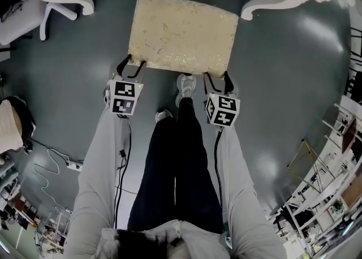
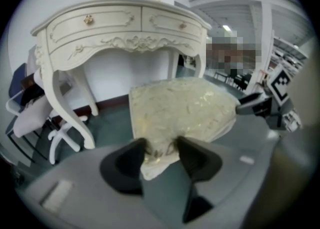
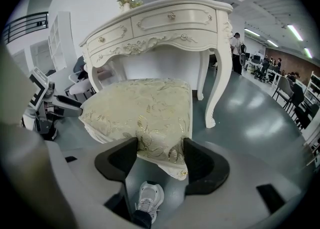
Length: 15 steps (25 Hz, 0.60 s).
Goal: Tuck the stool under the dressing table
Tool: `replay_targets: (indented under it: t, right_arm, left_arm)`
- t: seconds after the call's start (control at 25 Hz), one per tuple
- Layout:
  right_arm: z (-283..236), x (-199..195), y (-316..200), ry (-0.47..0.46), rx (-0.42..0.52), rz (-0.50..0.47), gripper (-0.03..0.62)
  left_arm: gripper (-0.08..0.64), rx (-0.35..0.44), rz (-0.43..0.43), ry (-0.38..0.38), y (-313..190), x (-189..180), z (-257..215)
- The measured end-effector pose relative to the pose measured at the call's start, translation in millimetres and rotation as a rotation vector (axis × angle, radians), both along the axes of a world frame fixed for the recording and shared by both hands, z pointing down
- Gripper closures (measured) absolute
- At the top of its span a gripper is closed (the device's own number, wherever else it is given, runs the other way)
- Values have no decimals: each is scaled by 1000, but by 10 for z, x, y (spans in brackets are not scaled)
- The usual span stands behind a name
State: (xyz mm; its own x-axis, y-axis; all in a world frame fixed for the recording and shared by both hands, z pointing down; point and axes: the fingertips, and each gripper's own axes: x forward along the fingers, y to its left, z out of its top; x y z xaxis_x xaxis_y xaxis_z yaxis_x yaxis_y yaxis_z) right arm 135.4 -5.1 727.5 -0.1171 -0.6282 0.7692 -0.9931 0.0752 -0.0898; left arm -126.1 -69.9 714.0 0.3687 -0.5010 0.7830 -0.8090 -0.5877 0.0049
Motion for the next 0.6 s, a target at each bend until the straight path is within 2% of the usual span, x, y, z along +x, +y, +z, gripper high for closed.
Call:
replay_targets:
  t: [0.32,0.6]
  right_arm:
    - [44,87,-343,-12,-2,-22,296]
    - [1,322,-968,-14,-10,-53,296]
  left_arm:
    - [337,-3,-27,-14,-315,80,50]
    - [337,-13,-53,-28,-880,303,10]
